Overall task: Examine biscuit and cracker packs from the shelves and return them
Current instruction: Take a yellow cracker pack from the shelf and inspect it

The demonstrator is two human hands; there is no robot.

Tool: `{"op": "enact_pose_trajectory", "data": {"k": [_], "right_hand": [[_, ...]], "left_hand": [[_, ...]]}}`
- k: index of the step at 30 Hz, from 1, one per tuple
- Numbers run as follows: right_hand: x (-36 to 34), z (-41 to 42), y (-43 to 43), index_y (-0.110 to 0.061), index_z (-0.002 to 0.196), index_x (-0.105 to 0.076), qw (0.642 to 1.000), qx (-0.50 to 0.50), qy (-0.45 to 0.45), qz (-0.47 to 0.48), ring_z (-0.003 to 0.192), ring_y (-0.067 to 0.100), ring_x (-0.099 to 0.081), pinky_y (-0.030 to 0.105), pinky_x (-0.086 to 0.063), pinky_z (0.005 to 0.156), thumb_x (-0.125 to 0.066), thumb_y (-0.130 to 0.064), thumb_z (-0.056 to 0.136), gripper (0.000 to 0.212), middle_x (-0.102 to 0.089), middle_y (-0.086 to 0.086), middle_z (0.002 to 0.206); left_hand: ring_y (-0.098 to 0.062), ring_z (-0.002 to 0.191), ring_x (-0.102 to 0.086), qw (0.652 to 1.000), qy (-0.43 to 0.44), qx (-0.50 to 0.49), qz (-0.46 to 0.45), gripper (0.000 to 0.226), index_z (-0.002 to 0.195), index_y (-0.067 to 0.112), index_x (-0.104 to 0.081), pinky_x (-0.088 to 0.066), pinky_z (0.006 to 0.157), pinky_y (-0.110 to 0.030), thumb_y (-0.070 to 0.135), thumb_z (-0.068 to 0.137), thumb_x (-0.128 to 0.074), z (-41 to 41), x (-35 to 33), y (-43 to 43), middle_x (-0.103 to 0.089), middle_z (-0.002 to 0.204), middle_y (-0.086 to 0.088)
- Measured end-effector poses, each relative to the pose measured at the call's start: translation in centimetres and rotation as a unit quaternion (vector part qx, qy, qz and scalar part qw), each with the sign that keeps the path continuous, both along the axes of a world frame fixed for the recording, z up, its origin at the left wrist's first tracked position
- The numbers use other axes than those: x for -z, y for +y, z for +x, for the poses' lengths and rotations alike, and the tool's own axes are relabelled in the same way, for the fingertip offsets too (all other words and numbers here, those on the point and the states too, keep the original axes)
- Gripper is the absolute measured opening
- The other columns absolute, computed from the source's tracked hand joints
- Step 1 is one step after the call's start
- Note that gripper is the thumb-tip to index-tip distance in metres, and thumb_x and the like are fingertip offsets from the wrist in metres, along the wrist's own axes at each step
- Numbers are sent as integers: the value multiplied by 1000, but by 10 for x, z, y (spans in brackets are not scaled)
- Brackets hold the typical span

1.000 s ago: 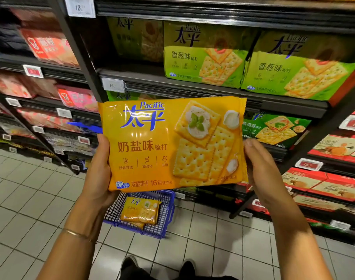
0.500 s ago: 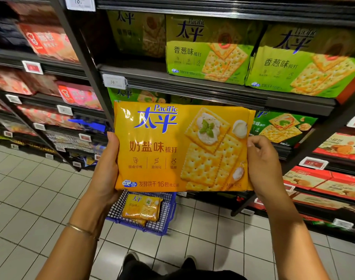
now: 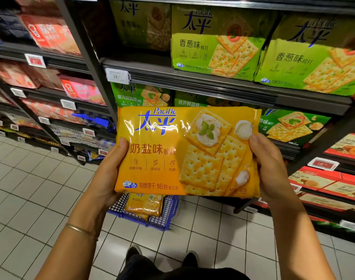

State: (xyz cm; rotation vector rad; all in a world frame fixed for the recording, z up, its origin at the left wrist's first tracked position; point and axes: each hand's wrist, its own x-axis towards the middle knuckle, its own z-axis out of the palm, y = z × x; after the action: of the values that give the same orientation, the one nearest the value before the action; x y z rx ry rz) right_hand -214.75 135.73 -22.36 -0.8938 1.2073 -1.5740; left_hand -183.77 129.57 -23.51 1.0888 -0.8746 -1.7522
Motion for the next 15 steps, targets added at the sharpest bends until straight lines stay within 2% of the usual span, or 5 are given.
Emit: {"op": "enact_pose_trajectory", "data": {"k": [3, 6, 10, 13, 15], "right_hand": [[-3, -6, 1, -17, 148, -52, 998, -22, -55, -24, 125, 29, -66, 39, -61, 94, -51, -41, 99, 54, -71, 7, 131], [-9, -12, -3, -34, 159, -35, 996, -56, -22, -68, 125, 18, -66, 28, -60, 87, -50, -29, 103, 58, -68, -7, 138], [-11, -18, -8, -41, 151, -49, 997, -46, 29, -52, 98, 35, -62, 41, -50, 87, -62, -32, 100, 53, -71, 3, 117], [-7, -26, -14, -24, 147, -55, 1000, 2, -16, 4, 96, 16, -74, 26, -59, 73, -52, -20, 105, 42, -75, -5, 118], [-3, -31, -13, -21, 143, -58, 997, 7, -62, 42, 104, 14, -75, 29, -62, 75, -54, -26, 102, 41, -71, 1, 128]], "left_hand": [[-33, 103, -77, 997, 13, 14, 75, 44, 113, 28, -82, -65, 73, -47, 56, 89, -59, 0, 4, -6, -77, 121, -14], [-38, 105, -76, 988, 33, 32, 148, 48, 118, 18, -80, -64, 73, -53, 51, 87, -63, 0, 10, -12, -74, 125, -18], [-40, 109, -74, 981, 64, 62, 170, 53, 121, 17, -79, -63, 75, -55, 54, 89, -59, -2, 12, -16, -71, 131, -20], [-39, 109, -74, 978, 100, 72, 170, 66, 137, 13, -67, -63, 80, -53, 59, 91, -56, -2, 10, -20, -69, 134, -22], [-38, 108, -74, 976, 109, 89, 167, 69, 136, 12, -68, -63, 82, -52, 62, 90, -56, -2, 9, -22, -70, 131, -21]]}}
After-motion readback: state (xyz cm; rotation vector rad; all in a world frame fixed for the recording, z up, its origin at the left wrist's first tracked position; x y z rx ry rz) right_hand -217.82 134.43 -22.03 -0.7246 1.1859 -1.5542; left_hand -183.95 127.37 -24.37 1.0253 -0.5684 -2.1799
